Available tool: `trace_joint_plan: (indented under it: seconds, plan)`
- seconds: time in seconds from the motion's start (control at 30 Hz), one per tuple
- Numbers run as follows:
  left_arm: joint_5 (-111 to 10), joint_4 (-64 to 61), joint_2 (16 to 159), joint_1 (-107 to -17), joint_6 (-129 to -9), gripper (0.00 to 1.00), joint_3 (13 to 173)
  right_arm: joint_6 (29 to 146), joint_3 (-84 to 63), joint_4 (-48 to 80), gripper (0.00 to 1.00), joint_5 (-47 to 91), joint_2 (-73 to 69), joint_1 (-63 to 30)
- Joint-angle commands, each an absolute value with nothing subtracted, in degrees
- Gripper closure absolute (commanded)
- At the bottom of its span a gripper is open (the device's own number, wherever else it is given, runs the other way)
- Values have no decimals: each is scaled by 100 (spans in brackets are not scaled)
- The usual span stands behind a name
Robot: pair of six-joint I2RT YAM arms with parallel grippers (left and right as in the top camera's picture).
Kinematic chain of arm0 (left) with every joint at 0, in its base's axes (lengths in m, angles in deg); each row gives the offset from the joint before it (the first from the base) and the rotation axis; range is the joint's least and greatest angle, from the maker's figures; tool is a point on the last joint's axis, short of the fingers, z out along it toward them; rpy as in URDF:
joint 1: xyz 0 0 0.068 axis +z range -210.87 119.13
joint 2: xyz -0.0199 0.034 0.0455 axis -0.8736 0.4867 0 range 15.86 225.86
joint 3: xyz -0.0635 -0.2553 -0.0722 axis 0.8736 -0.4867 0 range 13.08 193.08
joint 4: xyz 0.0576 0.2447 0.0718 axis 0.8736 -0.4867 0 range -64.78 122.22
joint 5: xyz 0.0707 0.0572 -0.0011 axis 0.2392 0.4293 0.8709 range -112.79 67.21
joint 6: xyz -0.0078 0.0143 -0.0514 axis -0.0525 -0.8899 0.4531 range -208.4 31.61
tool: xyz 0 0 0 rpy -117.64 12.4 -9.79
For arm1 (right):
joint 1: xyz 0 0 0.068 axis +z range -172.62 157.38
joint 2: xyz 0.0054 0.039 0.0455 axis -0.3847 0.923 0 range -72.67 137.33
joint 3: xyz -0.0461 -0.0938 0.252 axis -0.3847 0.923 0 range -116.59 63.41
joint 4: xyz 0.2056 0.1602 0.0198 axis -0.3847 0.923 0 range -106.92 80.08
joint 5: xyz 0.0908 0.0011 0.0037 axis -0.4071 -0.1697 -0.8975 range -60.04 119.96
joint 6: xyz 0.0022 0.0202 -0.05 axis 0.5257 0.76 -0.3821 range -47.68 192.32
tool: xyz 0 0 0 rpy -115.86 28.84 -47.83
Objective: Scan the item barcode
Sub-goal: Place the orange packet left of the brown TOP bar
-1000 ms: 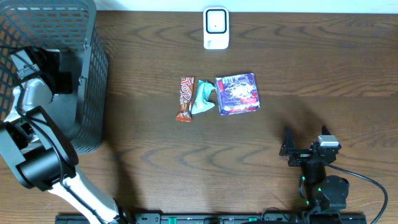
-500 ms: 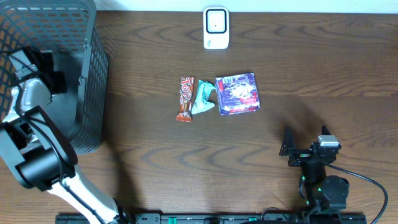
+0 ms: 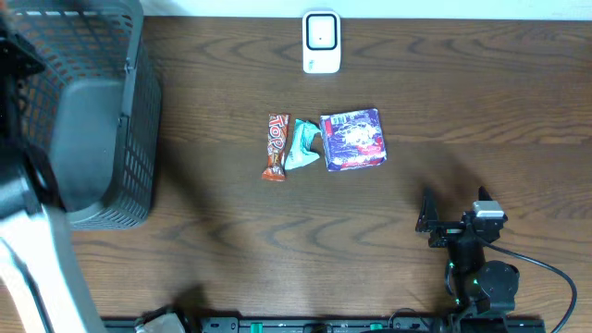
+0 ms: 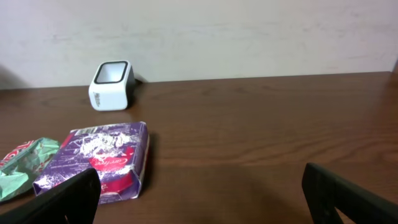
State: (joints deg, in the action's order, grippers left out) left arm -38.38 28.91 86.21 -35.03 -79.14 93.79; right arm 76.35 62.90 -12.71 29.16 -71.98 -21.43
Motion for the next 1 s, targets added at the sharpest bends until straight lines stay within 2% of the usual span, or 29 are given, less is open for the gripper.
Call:
trace_joint_plan:
  seconds: [0.0,0.2,0.27,0.4,0.53,0.77,0.97]
  plan:
    - [-4159,2465,8027,-4362,-6790,93,9376,7590,6310,-1262,1,2940,-7228,-2167]
    - [-3816,1973,7959,-6172,-6795,93,9376,7587,6310,-1262,1,2940,-7228,-2167]
    - [-2688,1346,8271,-6945,-6797,93,9376,7590,6310,-1262,1,2940,-7228,-2167]
    - [-1475,395,8947,-7634,-6795,93,9376,7590,6310,-1262,1,2940,-7228,-2167]
    - [-675,-90,9950,-8029,-6786,93,9376,7590,6310,-1262,1,2940,-7228,-2167]
    - [-662,-108,11642,-8224,-6659,93,9376,7590,6310,-1262,1,2940,-7228,-2167]
    - [-708,-116,12527,-8224,-6458,92,9376,7590,6310,-1262,1,2940,-7228,-2167]
